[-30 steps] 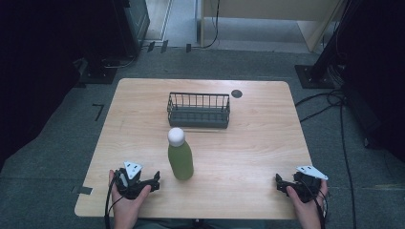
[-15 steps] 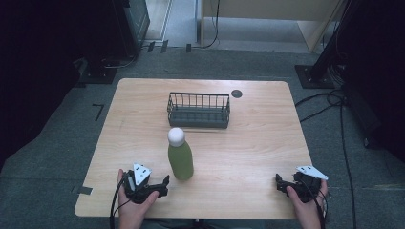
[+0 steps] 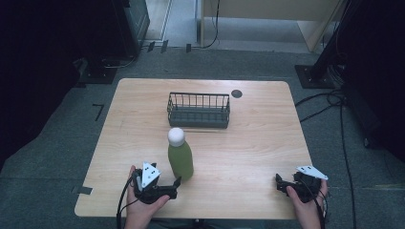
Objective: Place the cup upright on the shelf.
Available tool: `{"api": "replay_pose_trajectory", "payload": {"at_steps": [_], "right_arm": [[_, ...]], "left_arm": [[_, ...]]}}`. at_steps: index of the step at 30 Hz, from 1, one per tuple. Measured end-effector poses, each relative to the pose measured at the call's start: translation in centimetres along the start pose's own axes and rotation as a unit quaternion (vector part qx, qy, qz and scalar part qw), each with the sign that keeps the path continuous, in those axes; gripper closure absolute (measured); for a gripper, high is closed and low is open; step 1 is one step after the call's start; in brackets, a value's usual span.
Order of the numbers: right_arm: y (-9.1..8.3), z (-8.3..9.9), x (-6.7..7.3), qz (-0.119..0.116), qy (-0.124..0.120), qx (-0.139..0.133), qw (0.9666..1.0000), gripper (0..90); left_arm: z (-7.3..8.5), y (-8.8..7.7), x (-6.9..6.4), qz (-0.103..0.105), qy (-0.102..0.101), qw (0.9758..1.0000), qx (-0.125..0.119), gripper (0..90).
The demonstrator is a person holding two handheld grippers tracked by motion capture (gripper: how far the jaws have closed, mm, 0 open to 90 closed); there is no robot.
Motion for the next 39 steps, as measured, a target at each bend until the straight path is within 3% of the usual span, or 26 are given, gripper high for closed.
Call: {"api": "replay_pose_trajectory", "payload": {"at_steps": [8,13,14,18,27,39], "right_arm": [[0.0,0.0,0.0,0.000,0.000,0.000,1.0000,0.0],[0.0,0.0,0.0,0.000,0.000,0.000,1.0000,0.0],[0.0,0.0,0.0,0.000,0.000,0.000,1.0000,0.0],[0.0,0.0,0.0,0.000,0.000,0.000,1.0000,0.0],[0.0,0.0,0.0,0.000,0.000,0.000,1.0000,0.0],[0.0,0.0,0.0,0.000,0.000,0.000,1.0000,0.0]], "left_arm": [[-2.0,0.6,-1.8,0.016,0.003,0.9995,-0.027,7.4],[-2.8,0.9,-2.5,0.016,0.009,0.9991,-0.039,8.9],[-3.0,0.9,-2.6,0.013,0.008,0.9988,-0.046,13.4],[-3.8,1.2,-3.1,0.016,0.003,0.9979,-0.062,15.0],[-4.7,1.5,-3.5,0.015,-0.005,0.9968,-0.078,18.3],[-5.0,1.5,-3.4,0.014,0.006,0.9958,-0.091,20.8]]}}
Point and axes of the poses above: each handheld gripper's, and its own axes: y roughly forward along the jaws, z roughly out of its underside, x roughly to its left, the point moved 8 cm from there along y, roughly forward along the jaws, and after that the axes turned 11 degrees about -y, right-handed, at the moved point
